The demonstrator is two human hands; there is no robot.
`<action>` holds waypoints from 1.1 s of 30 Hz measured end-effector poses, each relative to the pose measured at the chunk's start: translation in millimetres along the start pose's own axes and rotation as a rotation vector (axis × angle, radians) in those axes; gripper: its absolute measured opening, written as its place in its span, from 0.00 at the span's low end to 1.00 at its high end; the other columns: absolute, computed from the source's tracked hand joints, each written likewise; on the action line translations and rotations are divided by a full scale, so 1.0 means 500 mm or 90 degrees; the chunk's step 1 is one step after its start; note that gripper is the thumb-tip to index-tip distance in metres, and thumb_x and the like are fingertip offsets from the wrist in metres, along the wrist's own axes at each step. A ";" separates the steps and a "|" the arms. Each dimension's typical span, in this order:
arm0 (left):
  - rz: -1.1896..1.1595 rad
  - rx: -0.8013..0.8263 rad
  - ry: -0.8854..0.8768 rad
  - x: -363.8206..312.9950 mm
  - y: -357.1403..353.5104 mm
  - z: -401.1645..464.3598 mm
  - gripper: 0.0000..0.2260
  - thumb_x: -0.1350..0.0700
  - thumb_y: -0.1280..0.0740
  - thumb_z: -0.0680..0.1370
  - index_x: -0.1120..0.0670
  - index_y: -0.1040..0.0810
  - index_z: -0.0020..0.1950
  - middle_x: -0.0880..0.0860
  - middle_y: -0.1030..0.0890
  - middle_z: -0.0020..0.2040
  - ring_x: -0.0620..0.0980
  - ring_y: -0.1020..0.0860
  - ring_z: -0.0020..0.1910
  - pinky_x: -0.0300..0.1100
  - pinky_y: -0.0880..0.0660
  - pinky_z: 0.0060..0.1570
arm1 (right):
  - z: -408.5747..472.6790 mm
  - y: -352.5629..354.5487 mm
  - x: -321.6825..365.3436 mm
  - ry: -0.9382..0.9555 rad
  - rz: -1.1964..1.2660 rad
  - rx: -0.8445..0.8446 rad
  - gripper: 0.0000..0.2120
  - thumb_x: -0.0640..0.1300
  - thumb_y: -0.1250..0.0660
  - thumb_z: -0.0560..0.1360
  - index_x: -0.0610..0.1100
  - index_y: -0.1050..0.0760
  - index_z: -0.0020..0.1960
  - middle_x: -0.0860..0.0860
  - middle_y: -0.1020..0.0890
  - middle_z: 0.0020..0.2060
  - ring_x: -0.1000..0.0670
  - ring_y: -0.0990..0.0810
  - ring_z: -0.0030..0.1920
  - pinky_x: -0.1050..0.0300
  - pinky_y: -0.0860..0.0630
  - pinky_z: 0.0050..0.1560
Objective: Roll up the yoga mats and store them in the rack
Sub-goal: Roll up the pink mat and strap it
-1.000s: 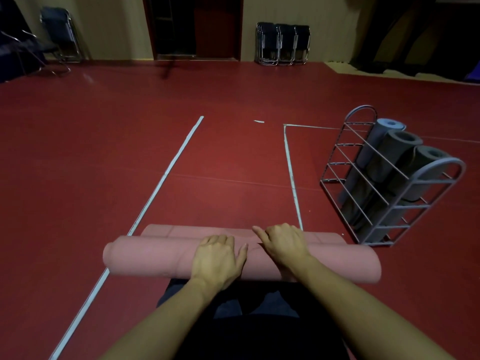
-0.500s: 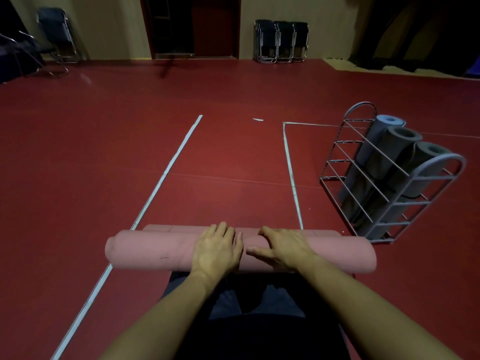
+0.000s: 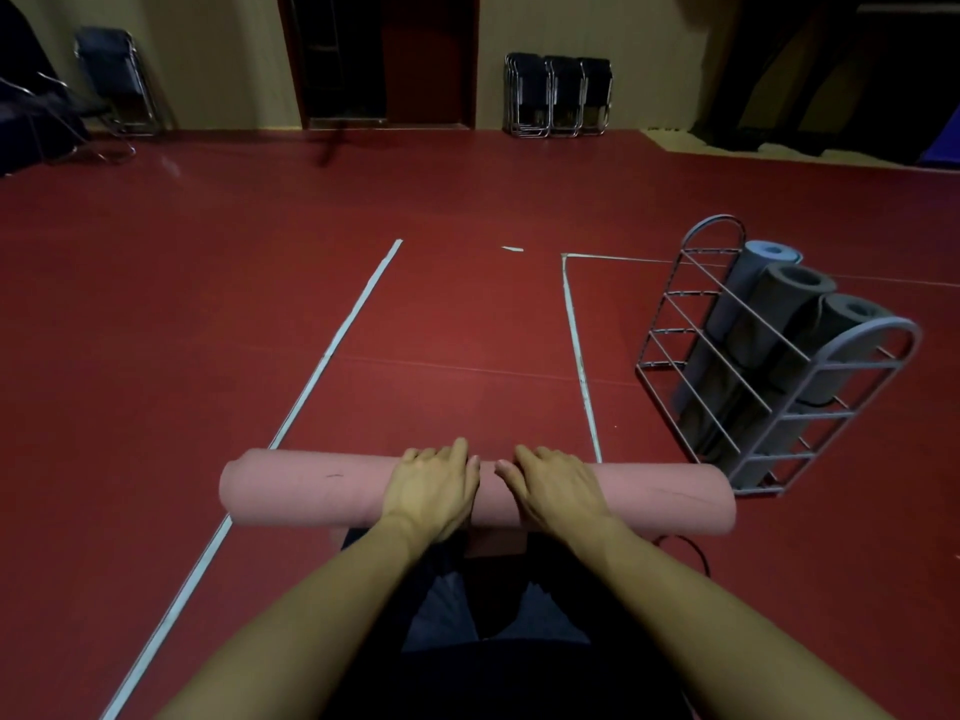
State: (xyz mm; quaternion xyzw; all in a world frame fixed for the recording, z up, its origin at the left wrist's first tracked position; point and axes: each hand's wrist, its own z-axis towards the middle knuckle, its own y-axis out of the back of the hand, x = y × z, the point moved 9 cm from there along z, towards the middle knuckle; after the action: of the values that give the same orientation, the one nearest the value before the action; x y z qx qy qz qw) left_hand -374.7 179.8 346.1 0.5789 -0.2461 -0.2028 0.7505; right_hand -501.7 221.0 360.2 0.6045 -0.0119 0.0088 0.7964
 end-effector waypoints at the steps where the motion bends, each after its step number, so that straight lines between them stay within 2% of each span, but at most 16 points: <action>1: -0.013 0.002 0.002 0.004 0.000 0.007 0.21 0.47 0.60 0.84 0.51 0.29 0.60 0.52 0.18 0.54 0.58 0.19 0.51 0.52 0.30 0.51 | -0.003 0.001 0.001 0.015 -0.014 -0.016 0.27 0.63 0.50 0.82 0.45 0.22 0.46 0.42 0.18 0.39 0.37 0.18 0.40 0.45 0.25 0.41; 3: -0.056 0.013 0.023 0.016 -0.003 0.022 0.15 0.47 0.55 0.86 0.51 0.31 0.59 0.53 0.17 0.52 0.58 0.18 0.51 0.51 0.30 0.52 | -0.013 -0.004 -0.001 0.018 -0.053 -0.040 0.26 0.62 0.47 0.81 0.45 0.20 0.45 0.44 0.21 0.39 0.39 0.21 0.40 0.46 0.25 0.41; 5: -0.088 0.026 0.046 0.025 -0.006 0.034 0.14 0.47 0.53 0.86 0.52 0.32 0.58 0.54 0.15 0.52 0.59 0.17 0.52 0.51 0.29 0.53 | -0.024 -0.013 -0.001 0.007 -0.071 -0.063 0.26 0.64 0.47 0.81 0.45 0.20 0.51 0.44 0.22 0.44 0.41 0.24 0.44 0.46 0.26 0.45; 7: -0.108 0.033 0.062 0.025 0.001 0.040 0.13 0.46 0.51 0.86 0.52 0.32 0.57 0.55 0.15 0.51 0.59 0.17 0.52 0.51 0.29 0.54 | -0.032 -0.017 -0.001 -0.006 -0.080 -0.094 0.27 0.64 0.46 0.81 0.44 0.20 0.55 0.44 0.22 0.46 0.41 0.24 0.45 0.45 0.26 0.48; 11: -0.089 0.021 0.080 0.028 0.003 0.034 0.16 0.45 0.50 0.85 0.52 0.27 0.53 0.54 0.15 0.47 0.58 0.17 0.48 0.50 0.28 0.51 | -0.029 -0.024 -0.007 -0.027 -0.082 -0.159 0.23 0.61 0.41 0.80 0.43 0.19 0.53 0.44 0.21 0.44 0.41 0.24 0.44 0.45 0.28 0.47; 14: -0.071 -0.064 0.079 0.024 0.008 0.018 0.18 0.46 0.46 0.82 0.53 0.23 0.43 0.54 0.19 0.41 0.57 0.21 0.42 0.51 0.29 0.44 | -0.022 -0.019 -0.008 -0.027 -0.083 -0.220 0.21 0.60 0.37 0.77 0.43 0.18 0.48 0.44 0.22 0.41 0.41 0.24 0.42 0.46 0.29 0.44; 16: -0.083 -0.156 0.080 0.025 0.016 0.006 0.14 0.49 0.42 0.81 0.55 0.23 0.43 0.55 0.22 0.41 0.58 0.24 0.41 0.53 0.30 0.43 | -0.017 -0.016 -0.005 -0.019 -0.083 -0.239 0.20 0.59 0.37 0.77 0.43 0.19 0.46 0.44 0.22 0.40 0.41 0.24 0.40 0.46 0.30 0.42; 19: -0.094 -0.207 0.065 0.015 0.010 -0.018 0.13 0.51 0.41 0.83 0.57 0.21 0.49 0.56 0.22 0.45 0.58 0.24 0.44 0.53 0.27 0.48 | -0.007 -0.018 -0.007 -0.024 -0.082 -0.224 0.20 0.59 0.38 0.77 0.43 0.19 0.44 0.44 0.23 0.38 0.40 0.24 0.39 0.46 0.30 0.41; 22: -0.102 -0.174 0.048 0.000 -0.012 -0.028 0.19 0.49 0.44 0.85 0.60 0.20 0.61 0.58 0.18 0.55 0.60 0.21 0.55 0.54 0.27 0.64 | 0.015 -0.022 -0.018 -0.054 -0.065 -0.169 0.21 0.59 0.39 0.76 0.42 0.19 0.40 0.44 0.23 0.36 0.40 0.23 0.38 0.47 0.29 0.39; 24: -0.093 -0.163 0.067 0.002 -0.016 -0.021 0.20 0.49 0.45 0.85 0.60 0.20 0.63 0.57 0.17 0.57 0.59 0.21 0.58 0.55 0.29 0.67 | 0.030 -0.025 -0.023 -0.068 -0.053 -0.116 0.23 0.59 0.41 0.75 0.42 0.18 0.39 0.44 0.22 0.36 0.39 0.22 0.38 0.48 0.28 0.40; 29: -0.071 -0.190 0.077 0.014 -0.007 0.009 0.18 0.50 0.43 0.83 0.58 0.18 0.54 0.56 0.17 0.47 0.57 0.20 0.47 0.52 0.26 0.57 | 0.052 -0.030 -0.032 -0.088 -0.047 -0.057 0.25 0.60 0.44 0.76 0.43 0.17 0.41 0.44 0.20 0.36 0.40 0.21 0.39 0.49 0.27 0.40; 33: -0.056 -0.161 0.093 0.023 -0.010 0.032 0.17 0.50 0.44 0.82 0.56 0.18 0.47 0.55 0.18 0.40 0.57 0.20 0.41 0.51 0.26 0.51 | 0.055 -0.018 -0.035 -0.097 -0.019 -0.088 0.22 0.59 0.44 0.78 0.43 0.24 0.39 0.45 0.20 0.32 0.41 0.21 0.33 0.49 0.28 0.36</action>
State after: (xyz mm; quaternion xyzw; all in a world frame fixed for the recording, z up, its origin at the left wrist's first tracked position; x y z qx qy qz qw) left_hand -375.3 159.2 346.1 0.5031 -0.1374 -0.2222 0.8238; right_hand -519.0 192.0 358.6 0.5470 -0.0637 -0.0502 0.8332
